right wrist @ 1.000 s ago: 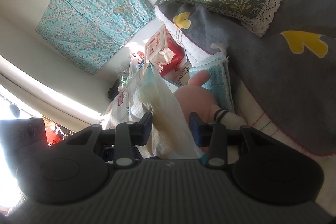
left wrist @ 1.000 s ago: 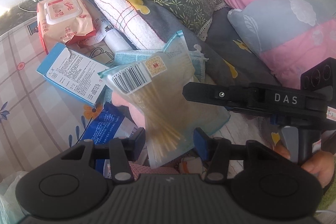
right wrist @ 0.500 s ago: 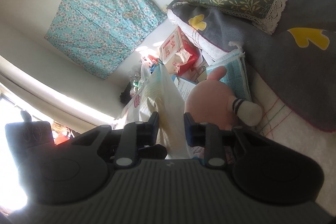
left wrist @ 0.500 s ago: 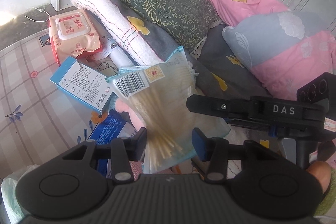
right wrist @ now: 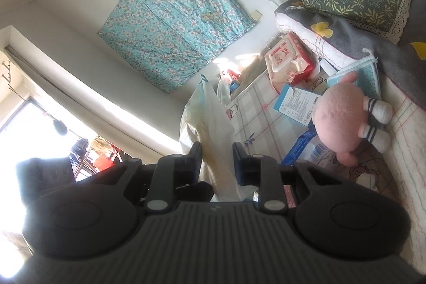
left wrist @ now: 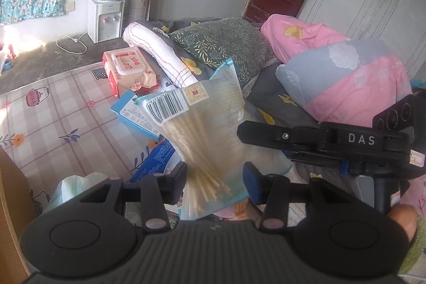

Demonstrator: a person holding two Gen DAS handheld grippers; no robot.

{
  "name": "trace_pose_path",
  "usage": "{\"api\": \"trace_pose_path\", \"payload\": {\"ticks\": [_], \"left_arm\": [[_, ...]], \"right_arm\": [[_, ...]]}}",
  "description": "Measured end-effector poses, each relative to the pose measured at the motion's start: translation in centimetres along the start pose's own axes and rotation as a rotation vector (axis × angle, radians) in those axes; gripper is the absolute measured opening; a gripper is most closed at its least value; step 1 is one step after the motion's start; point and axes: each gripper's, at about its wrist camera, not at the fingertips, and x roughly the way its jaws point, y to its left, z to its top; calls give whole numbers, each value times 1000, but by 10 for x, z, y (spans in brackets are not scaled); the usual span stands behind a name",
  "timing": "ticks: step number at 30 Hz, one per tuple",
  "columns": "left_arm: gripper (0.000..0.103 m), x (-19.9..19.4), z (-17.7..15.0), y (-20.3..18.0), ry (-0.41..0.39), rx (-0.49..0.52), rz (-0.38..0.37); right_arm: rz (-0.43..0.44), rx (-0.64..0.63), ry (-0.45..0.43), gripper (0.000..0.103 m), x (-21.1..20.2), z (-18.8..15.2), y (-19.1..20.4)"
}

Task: Organize soft objects
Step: 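Lift the cotton swab bag with the right gripper and carry it over the box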

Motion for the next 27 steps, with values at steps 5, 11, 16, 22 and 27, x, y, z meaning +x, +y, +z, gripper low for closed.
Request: {"api": "trace_pose_path", "payload": {"ticks": [5, 11, 16, 22, 27], "left_arm": [[48, -54, -26, 25, -54, -69, 63], [48, -123, -59, 69, -114, -175, 188], [48, -163, -81, 122, -124, -306, 299], [48, -174, -99, 203, -75, -440, 389], [48, -156, -104, 260, -19, -479, 474]], "right_arm": [[71, -31, 71, 23, 22, -22, 46], [172, -71, 219, 23, 77, -55, 115], [218, -89, 385, 23, 149, -85, 173], [158, -63, 558, 23, 242, -121, 209], [68, -18, 631, 23, 311, -146, 216]]}}
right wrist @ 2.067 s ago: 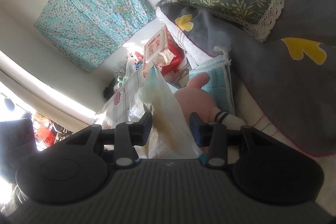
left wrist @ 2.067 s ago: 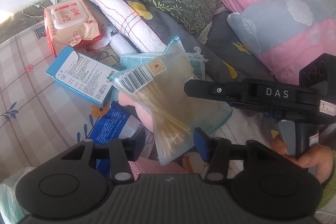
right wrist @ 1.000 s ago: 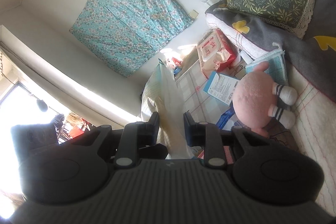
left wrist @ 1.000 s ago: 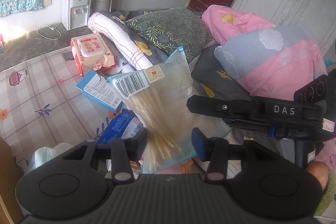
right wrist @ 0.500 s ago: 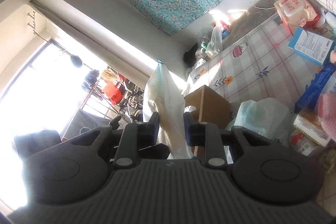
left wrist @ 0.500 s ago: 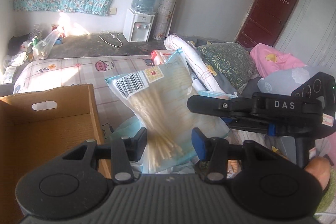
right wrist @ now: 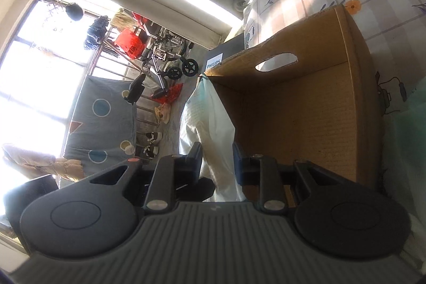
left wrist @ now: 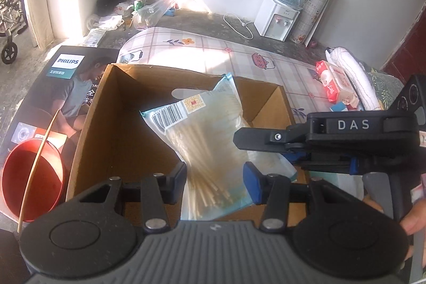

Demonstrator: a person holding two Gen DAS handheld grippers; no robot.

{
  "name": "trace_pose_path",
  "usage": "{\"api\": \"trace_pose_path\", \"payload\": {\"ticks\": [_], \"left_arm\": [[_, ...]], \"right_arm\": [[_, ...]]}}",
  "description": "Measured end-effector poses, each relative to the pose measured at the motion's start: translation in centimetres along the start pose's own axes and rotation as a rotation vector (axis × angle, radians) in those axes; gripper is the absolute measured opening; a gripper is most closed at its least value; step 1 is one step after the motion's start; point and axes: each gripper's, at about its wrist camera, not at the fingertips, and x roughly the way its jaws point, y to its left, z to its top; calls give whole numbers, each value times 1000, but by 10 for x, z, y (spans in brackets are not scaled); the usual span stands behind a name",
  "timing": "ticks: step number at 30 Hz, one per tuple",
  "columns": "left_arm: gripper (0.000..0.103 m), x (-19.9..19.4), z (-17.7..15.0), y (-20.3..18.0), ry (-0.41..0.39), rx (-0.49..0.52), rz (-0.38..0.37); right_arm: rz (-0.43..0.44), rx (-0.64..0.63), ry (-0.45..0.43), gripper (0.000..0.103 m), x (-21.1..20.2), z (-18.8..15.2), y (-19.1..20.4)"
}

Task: Organize soft objects
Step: 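Lift the cotton swab bag with the right gripper and carry it over the box, then lower the swab bag into the box and open the right gripper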

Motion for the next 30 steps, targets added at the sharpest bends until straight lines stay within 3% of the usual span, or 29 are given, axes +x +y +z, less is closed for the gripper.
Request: {"api": "trace_pose_path", "payload": {"ticks": [8, 13, 20, 23, 25, 30], "left_arm": [[48, 55, 12, 28, 27, 31, 170], [48, 62, 6, 41, 66, 23, 157], [48, 57, -10, 40, 99, 72, 155], [48, 56, -13, 44, 107, 58, 158], [48, 55, -15, 44, 103, 60, 161], [48, 51, -15, 42, 83, 55, 161]], "right_arm": [[-106, 171, 57, 23, 101, 28, -38], [-159, 282, 65, 21, 138, 22, -64], [-172, 281, 59, 25, 175, 15, -60], [-180, 249, 90, 34, 176, 12, -52], [-192, 236, 89, 51, 168, 9, -49], [-172, 166, 38, 59, 144, 12, -25]]}}
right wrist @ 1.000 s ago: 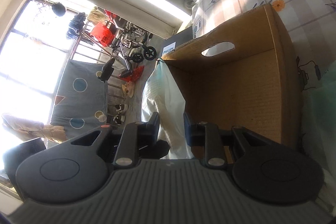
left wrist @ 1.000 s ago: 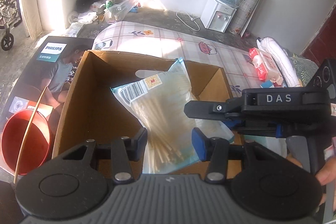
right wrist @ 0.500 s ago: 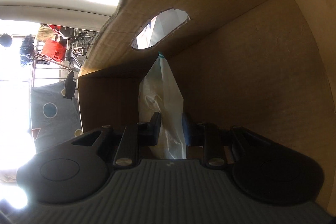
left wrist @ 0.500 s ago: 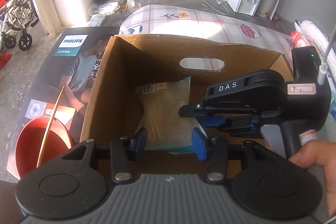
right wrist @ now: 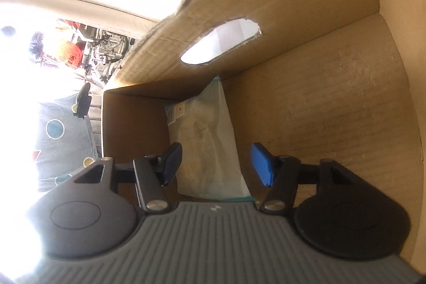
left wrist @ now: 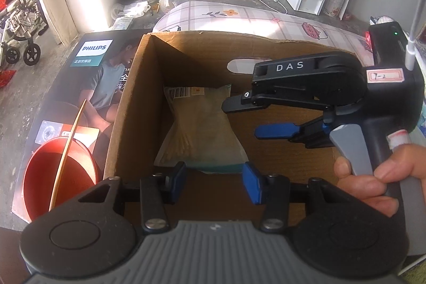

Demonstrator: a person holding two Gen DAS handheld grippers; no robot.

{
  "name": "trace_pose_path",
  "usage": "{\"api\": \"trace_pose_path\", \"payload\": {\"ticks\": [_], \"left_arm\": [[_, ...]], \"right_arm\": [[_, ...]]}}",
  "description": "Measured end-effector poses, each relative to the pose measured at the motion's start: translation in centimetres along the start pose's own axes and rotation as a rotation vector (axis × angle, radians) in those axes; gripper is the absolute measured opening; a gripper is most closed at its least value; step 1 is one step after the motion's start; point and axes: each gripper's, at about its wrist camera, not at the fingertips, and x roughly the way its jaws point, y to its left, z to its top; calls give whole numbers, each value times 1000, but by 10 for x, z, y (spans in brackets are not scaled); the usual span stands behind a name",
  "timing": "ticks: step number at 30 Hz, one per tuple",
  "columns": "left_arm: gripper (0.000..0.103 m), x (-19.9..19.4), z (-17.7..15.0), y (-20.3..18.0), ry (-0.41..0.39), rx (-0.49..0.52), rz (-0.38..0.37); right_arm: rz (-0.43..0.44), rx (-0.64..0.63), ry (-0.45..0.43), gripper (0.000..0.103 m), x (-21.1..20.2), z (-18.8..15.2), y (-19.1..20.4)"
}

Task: Organize soft objects
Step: 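Lower the swab bag into the box and open the right gripper, then move the right gripper to the blue-and-white medicine box and grasp it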

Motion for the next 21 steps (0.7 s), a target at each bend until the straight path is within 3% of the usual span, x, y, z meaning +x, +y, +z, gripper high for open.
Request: {"api": "trace_pose_path", "payload": {"ticks": [5, 14, 18, 21], "left_arm": [[50, -14, -1, -7, -21, -18, -14], [70, -61, -15, -51, -117, 29, -111], [78, -76, -18, -88, -145, 105, -151], [82, -83, -20, -119, -166, 154, -188]], "right_arm": [[68, -69, -31, 61, -44, -8, 17], [180, -163, -148, 72, -158, -33, 6], [199, -180, -247, 78, -215, -38, -17], [191, -172, -332, 80, -267, -49, -65]]}}
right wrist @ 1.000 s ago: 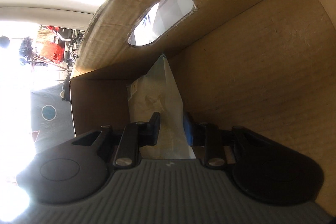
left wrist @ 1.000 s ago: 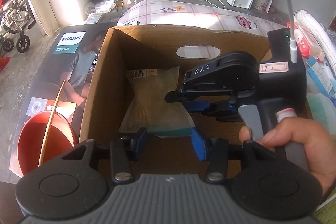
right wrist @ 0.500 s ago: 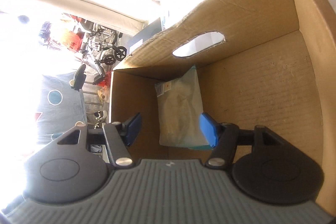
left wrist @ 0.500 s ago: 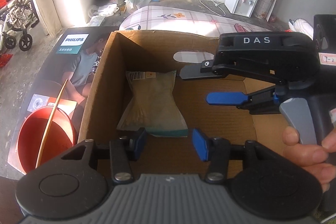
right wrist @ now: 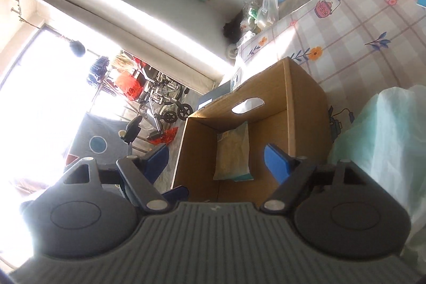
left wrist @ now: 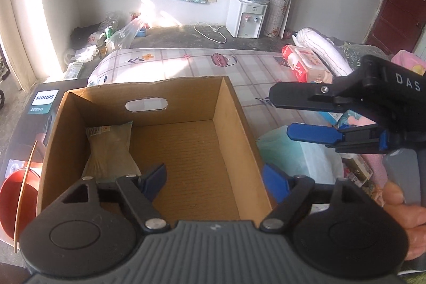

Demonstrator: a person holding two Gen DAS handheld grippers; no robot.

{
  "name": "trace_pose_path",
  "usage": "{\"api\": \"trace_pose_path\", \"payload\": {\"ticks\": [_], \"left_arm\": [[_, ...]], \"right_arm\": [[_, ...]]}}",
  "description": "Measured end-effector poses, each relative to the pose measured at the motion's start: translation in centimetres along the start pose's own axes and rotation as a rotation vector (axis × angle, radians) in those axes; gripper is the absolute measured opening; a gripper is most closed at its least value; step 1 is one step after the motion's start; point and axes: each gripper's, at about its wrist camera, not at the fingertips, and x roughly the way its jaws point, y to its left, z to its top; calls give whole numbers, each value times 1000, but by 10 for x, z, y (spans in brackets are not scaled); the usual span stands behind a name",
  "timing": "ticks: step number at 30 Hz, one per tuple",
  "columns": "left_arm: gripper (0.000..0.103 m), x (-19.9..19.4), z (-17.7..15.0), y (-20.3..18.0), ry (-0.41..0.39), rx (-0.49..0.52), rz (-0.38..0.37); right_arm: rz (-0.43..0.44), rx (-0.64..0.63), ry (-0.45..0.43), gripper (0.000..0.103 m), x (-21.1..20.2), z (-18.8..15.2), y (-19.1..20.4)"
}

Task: Organize soft objects
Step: 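Move the right gripper to the blue-and-white medicine box and grasp it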

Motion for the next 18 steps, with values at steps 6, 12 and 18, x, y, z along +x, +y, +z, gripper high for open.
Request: {"api": "trace_pose_path", "payload": {"ticks": [6, 12, 18], "left_arm": [[92, 9, 2, -62, -14, 78, -108], [93, 32, 8, -117, 38, 131, -151], [94, 52, 17, -166, 58, 165, -178]], "right_arm": [[-82, 2, -154, 82, -82, -20, -67], [-170, 67, -265, 83, -140, -38, -132], [-225, 108, -346, 83, -183, -49, -182]]}}
